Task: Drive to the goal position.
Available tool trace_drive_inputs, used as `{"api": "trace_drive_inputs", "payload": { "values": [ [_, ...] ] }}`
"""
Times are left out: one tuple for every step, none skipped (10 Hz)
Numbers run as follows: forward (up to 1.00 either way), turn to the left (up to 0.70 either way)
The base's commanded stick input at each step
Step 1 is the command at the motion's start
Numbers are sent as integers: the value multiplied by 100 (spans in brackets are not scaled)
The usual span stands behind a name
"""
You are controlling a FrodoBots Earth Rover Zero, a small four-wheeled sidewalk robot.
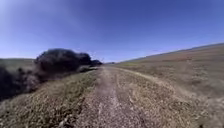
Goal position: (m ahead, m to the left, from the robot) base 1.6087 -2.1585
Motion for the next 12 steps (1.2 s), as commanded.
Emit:
{"api": "trace_drive_inputs", "payload": {
  "values": [
    [70, 0],
    [70, 0],
    [70, 0],
    [70, 0],
    [70, 0],
    [70, 0],
    [70, 0],
    [70, 0],
    [70, 0],
    [70, 0],
    [70, 0],
    [70, 0]
  ]
}}
